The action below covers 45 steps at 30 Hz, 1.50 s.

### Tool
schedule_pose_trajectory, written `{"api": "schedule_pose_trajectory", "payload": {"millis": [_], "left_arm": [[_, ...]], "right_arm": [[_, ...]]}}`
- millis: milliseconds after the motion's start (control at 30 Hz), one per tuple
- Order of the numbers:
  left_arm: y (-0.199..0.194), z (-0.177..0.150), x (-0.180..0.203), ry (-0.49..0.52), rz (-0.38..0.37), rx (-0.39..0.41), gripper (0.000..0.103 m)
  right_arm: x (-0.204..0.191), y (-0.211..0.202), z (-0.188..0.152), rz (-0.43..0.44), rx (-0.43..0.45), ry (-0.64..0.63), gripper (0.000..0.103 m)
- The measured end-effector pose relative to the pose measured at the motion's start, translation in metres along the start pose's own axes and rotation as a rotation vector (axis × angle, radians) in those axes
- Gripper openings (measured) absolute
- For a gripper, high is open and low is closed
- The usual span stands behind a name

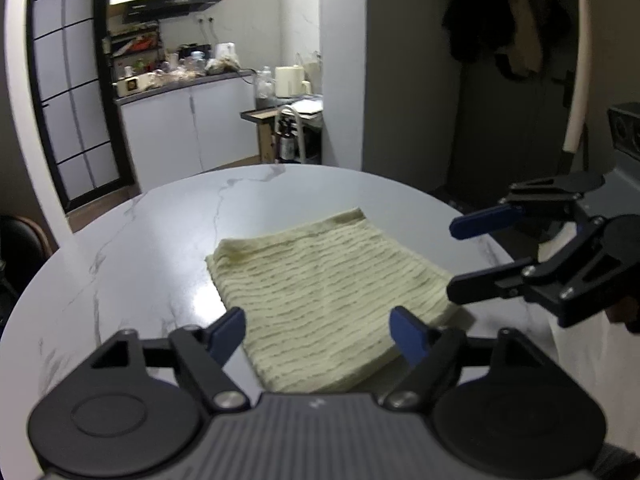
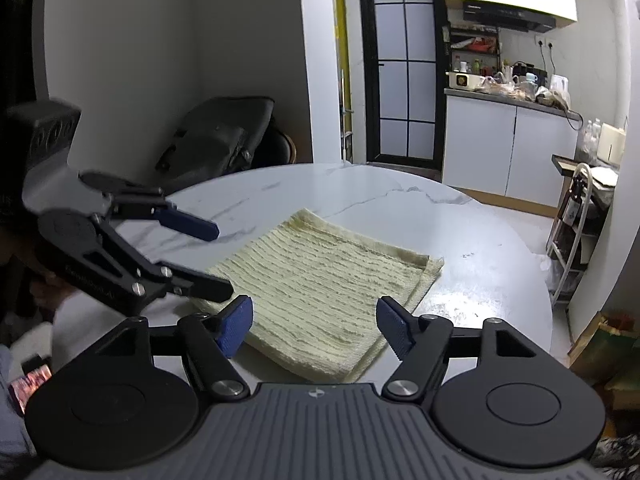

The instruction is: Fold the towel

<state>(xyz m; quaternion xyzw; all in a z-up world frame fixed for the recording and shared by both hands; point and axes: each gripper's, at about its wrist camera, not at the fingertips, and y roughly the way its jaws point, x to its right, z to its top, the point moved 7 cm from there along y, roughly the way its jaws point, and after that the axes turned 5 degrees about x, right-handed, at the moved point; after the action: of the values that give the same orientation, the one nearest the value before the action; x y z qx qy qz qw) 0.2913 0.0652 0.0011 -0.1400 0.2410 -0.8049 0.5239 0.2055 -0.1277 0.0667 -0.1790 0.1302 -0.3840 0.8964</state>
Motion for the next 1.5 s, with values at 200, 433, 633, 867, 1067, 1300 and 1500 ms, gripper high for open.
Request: {"api": "schedule_pose_trajectory", "payload": {"millis": [200, 433, 633, 867, 1067, 1300, 1500], "left_arm": [[-0.016, -0.012, 0.01, -0.025, 0.04, 0.034, 0.101], [-0.029, -0.024, 0.026, -0.015, 0.056, 0.032, 0.103], [-0.044, -0.036, 0.031, -0.03, 0.137, 0.039, 0.103], [-0.066, -0.044, 0.012, -0.165, 0.167, 0.07, 0.103], [-0.083, -0.053, 0.001, -0.212, 0.2, 0.09, 0.103], [-0.089, -0.064, 0.006, -0.204, 0.201, 0.093, 0.103], [-0.082, -0.074, 0.012, -0.197, 0.151, 0.093, 0.103]], "right_arm": [[0.002, -0.014, -0.005, -0.031, 0.04, 0.05, 0.102], [-0.006, -0.018, -0.021, -0.077, 0.025, 0.02, 0.103], [-0.013, -0.023, -0.029, -0.092, 0.044, 0.012, 0.103], [-0.015, -0.034, -0.04, -0.141, 0.075, 0.034, 0.103], [-0.025, -0.04, -0.043, -0.156, 0.091, 0.018, 0.103], [-0.023, -0.037, -0.056, -0.188, 0.071, 0.049, 0.103], [-0.031, -0.03, -0.06, -0.163, 0.043, 0.06, 0.103]]}}
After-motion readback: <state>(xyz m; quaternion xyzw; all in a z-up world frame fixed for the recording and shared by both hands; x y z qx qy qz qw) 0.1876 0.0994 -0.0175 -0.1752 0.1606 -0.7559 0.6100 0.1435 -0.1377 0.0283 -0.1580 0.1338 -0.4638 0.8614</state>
